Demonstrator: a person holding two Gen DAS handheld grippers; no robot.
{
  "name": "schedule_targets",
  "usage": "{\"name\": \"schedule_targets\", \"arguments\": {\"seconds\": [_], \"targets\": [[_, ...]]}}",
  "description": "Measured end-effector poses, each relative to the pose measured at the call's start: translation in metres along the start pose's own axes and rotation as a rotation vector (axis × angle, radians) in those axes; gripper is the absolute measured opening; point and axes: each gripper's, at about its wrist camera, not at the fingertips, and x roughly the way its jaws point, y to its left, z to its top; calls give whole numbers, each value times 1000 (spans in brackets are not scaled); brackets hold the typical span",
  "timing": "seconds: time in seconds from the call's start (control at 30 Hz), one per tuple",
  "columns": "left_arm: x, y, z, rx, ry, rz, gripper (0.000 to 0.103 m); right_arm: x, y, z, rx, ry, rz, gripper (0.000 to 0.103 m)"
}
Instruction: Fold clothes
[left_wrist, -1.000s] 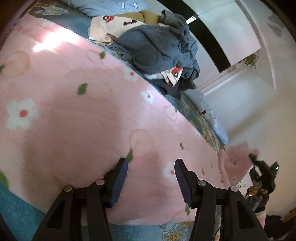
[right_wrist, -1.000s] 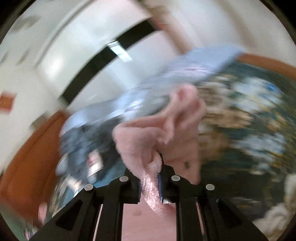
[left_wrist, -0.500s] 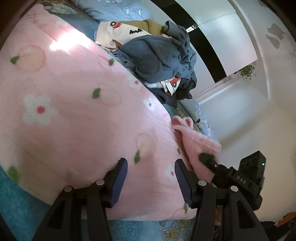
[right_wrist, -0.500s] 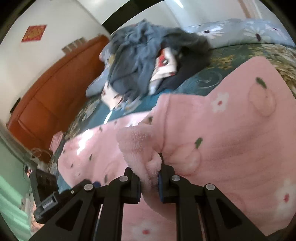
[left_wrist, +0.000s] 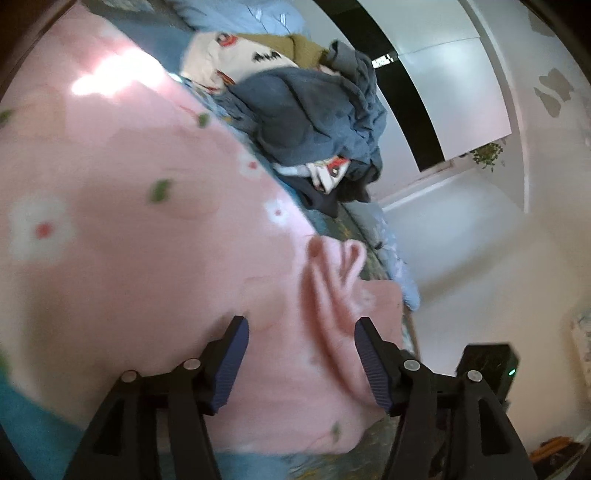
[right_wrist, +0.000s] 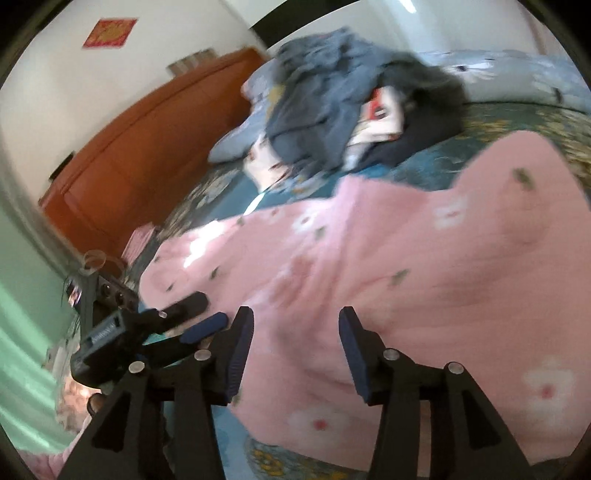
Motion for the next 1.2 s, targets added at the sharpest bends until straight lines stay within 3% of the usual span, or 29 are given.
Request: {"name": "schedule_targets", "arguments": {"seconds": [0.2,0.3,0.4,0.43,0.47,0.5,0.57,0.7,0.77,0.83,0.9,0.93,1.03,1.1,1.2], "targets": [[56,-19,14,-76,119,-29,66,-39,-33,8,93,-101,-30,50],[80,-30,10,-45,160,24,66,-57,-49,11,129,-141,-47,50],[90,-35,9,-16,133,84,62,-67,-66,10,175,-163,-51,50],[91,-37,9,-11,118,105,59,-69,-71,8,194,-166,-45,50],[91,-40,9,5,103,131,44,-70,-77,7,213,-168,-38,50],[91,-46,10,42,92,160,27,-69,-81,6,228,-165,-32,50],[84,-71,4,209,32,227,12,-69,-85,5,235,-163,-25,50],[57,-115,-17,514,-92,228,12,-66,-88,4,227,-158,-13,50],[53,-116,-23,572,-102,267,12,-61,-90,3,231,-146,-14,50],[64,-96,-20,542,-58,370,12,-54,-93,0,245,-129,-14,50],[71,-63,-14,430,6,457,12,-48,-93,-2,246,-114,-16,50],[71,-48,-11,367,24,464,14,-45,-93,-2,243,-107,-18,50],[53,-26,-7,226,-6,405,15,-42,-90,-2,219,-97,-33,50],[40,-30,-5,220,-43,410,15,-41,-92,-3,227,-97,-33,50],[28,-47,-6,240,-52,311,17,-38,-94,-4,234,-96,-36,50]]}}
